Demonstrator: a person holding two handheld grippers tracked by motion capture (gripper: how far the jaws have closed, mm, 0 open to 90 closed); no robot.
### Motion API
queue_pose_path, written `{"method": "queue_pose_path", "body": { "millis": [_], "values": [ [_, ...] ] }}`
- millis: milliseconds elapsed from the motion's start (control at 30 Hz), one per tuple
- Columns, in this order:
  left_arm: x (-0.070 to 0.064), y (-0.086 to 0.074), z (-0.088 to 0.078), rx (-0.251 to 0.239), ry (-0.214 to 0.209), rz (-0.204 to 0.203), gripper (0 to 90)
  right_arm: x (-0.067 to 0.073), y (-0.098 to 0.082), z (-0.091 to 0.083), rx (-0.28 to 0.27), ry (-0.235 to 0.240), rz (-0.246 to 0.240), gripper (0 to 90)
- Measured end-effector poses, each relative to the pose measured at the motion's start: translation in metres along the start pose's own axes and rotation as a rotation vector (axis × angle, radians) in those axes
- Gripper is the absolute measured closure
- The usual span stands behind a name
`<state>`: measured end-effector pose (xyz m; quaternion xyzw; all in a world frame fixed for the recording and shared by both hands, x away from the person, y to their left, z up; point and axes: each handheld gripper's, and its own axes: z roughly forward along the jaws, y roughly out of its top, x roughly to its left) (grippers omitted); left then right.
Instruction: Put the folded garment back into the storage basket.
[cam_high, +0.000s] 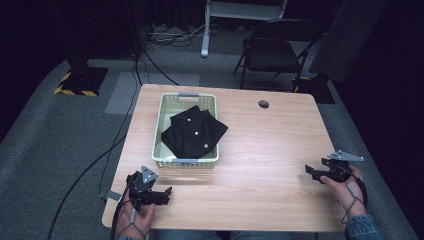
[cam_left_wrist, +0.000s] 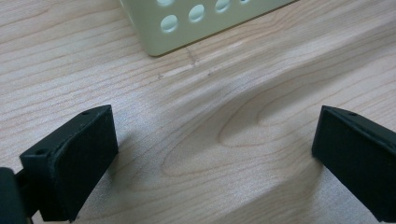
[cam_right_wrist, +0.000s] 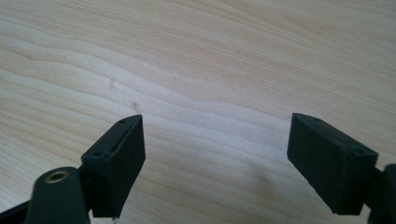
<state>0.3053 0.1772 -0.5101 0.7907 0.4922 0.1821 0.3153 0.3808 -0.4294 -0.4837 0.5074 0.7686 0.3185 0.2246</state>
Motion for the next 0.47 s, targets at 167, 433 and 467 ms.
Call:
{"method": "queue_pose_path", "body": {
  "millis": [167, 433, 467],
  "values": [
    [0.000, 0.000, 0.000, 0.000, 0.000, 0.000, 0.3, 0.001, -0.012, 0.003, 0.018, 0.015, 0.006, 17.2],
    [0.000, 0.000, 0.000, 0.000, -0.001, 0.001, 0.3, 0.007, -0.026, 0.003, -0.002, 0.047, -0.018, 9.4],
    [0.000, 0.000, 0.000, 0.000, -0.001, 0.001, 0.3, 0.006, -0.026, 0.003, -0.003, 0.051, -0.020, 9.7]
  ]
}}
